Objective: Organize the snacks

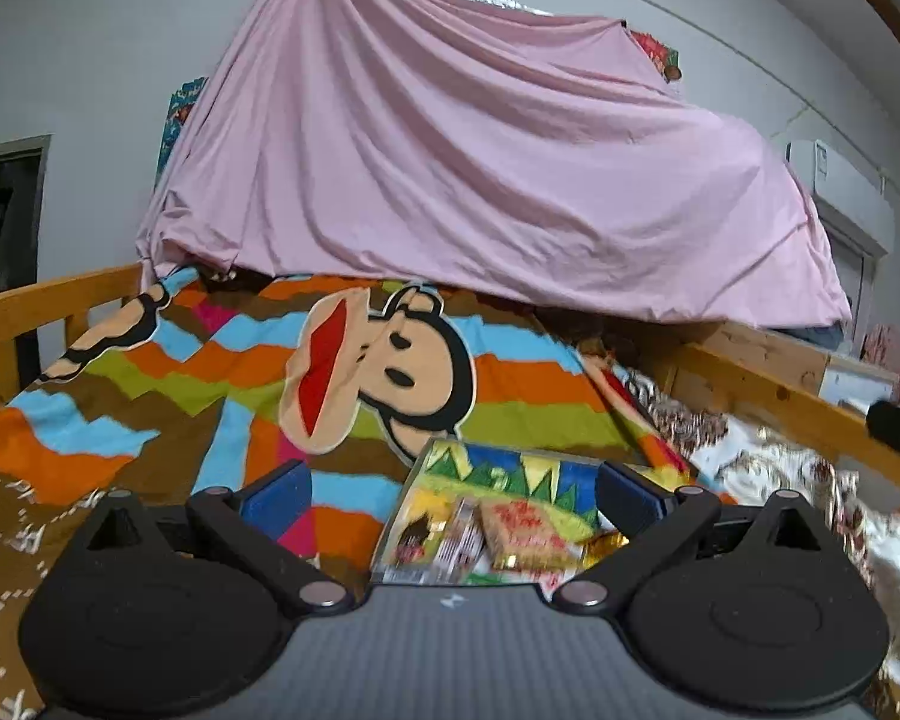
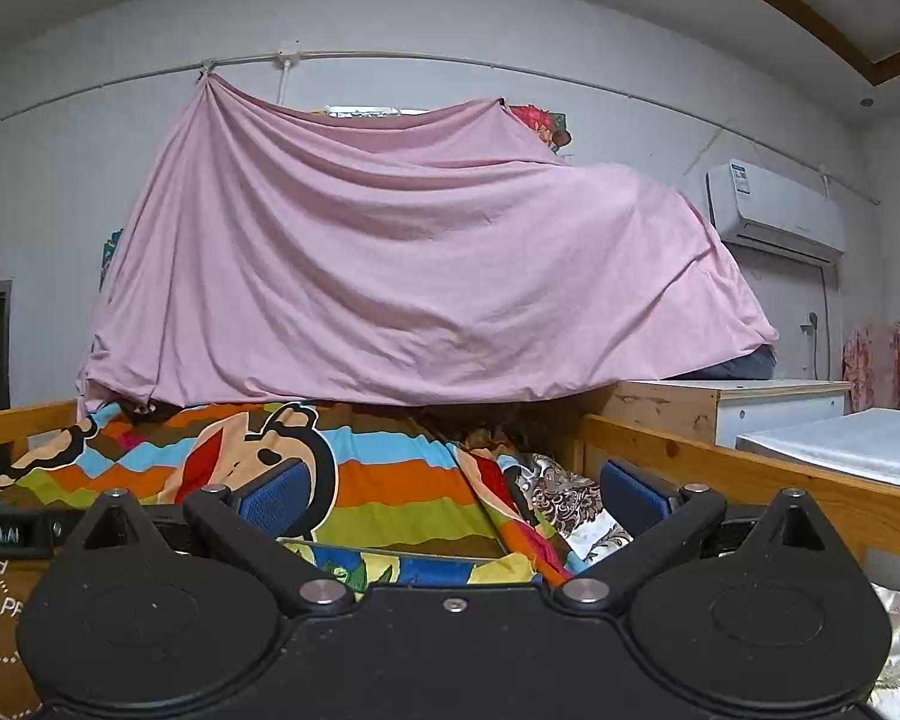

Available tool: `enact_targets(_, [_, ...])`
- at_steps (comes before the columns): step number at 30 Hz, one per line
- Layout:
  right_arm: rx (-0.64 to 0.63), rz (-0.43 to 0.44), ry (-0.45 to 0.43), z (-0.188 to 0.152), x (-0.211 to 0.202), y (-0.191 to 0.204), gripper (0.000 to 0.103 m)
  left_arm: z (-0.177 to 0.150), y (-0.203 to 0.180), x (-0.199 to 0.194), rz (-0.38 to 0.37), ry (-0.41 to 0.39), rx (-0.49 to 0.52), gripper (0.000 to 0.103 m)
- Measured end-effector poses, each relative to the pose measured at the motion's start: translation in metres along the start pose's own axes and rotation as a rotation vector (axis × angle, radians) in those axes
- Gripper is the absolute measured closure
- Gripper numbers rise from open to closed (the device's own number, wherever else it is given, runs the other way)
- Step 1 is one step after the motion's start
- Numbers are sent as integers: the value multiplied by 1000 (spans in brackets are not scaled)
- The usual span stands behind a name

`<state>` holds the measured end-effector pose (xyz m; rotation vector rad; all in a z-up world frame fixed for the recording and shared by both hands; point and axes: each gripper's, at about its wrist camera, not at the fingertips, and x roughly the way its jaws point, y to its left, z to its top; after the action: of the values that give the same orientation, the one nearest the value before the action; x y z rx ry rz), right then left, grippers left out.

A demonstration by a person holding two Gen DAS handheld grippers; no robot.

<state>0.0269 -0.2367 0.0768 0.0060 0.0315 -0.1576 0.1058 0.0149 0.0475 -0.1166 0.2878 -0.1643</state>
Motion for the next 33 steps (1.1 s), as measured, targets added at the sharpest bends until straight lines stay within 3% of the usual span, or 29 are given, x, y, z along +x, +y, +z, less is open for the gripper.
enact_targets(15, [-23,14,16,-12,-59,-4,1,-30,-2,-55,25,25,88,1])
enact_targets(33, [-13,26,90,-27,-97,-4,1,-46,-11,-79,19,48,116,1])
